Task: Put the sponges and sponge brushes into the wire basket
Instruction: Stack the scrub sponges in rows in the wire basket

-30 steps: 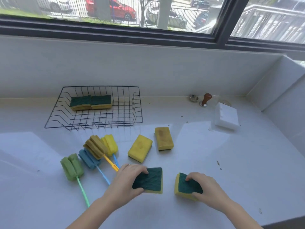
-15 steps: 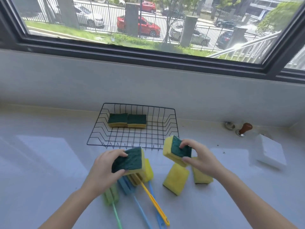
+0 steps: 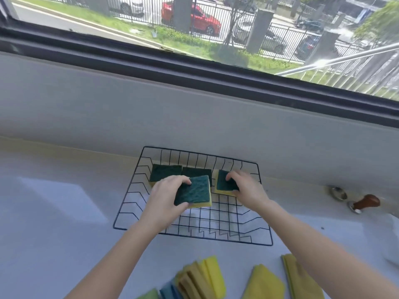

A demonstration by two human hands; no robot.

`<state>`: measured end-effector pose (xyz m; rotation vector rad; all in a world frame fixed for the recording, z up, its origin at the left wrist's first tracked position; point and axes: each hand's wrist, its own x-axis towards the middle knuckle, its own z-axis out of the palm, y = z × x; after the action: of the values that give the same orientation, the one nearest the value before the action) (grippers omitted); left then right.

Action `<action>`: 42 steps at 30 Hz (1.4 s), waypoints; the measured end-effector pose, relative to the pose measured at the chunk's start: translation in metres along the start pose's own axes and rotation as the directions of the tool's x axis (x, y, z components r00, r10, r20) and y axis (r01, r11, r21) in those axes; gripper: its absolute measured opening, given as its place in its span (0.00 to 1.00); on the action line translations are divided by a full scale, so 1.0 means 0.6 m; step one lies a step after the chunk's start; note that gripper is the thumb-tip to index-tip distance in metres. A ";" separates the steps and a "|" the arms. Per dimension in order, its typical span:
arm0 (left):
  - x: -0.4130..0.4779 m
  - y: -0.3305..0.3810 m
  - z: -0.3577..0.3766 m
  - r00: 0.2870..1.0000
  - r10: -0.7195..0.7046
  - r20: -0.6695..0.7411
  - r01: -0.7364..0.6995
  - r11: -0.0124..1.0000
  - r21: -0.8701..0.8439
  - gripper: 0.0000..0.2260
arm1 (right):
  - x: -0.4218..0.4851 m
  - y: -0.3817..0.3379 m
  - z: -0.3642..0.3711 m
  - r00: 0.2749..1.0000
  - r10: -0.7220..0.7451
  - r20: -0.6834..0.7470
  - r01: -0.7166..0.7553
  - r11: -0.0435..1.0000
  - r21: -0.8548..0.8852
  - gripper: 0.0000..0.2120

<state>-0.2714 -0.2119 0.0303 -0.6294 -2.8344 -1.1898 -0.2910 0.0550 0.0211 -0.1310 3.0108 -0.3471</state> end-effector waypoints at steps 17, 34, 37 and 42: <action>0.090 -0.019 0.092 0.999 -0.015 0.038 0.016 0.999 -0.039 0.21 | 0.052 0.016 0.044 0.999 0.014 -0.031 -0.006 0.968 0.252 0.11; 0.201 0.023 0.203 0.951 0.160 0.265 -0.257 0.885 0.389 0.29 | -0.019 0.060 0.033 0.993 0.093 -0.073 -0.081 0.985 0.151 0.22; 0.183 0.008 0.216 0.951 0.097 0.292 -0.217 0.883 0.415 0.32 | -0.026 0.071 0.050 0.996 0.063 -0.066 -0.054 0.991 0.125 0.27; 0.179 0.005 0.218 0.947 0.073 0.314 -0.212 0.874 0.436 0.34 | -0.028 0.069 0.069 0.990 0.085 -0.111 -0.068 0.986 0.149 0.28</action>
<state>-0.3496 -0.0816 -0.0444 -1.0205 -3.0601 -0.3823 -0.2728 0.0874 -0.0269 0.0183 3.0800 -0.5833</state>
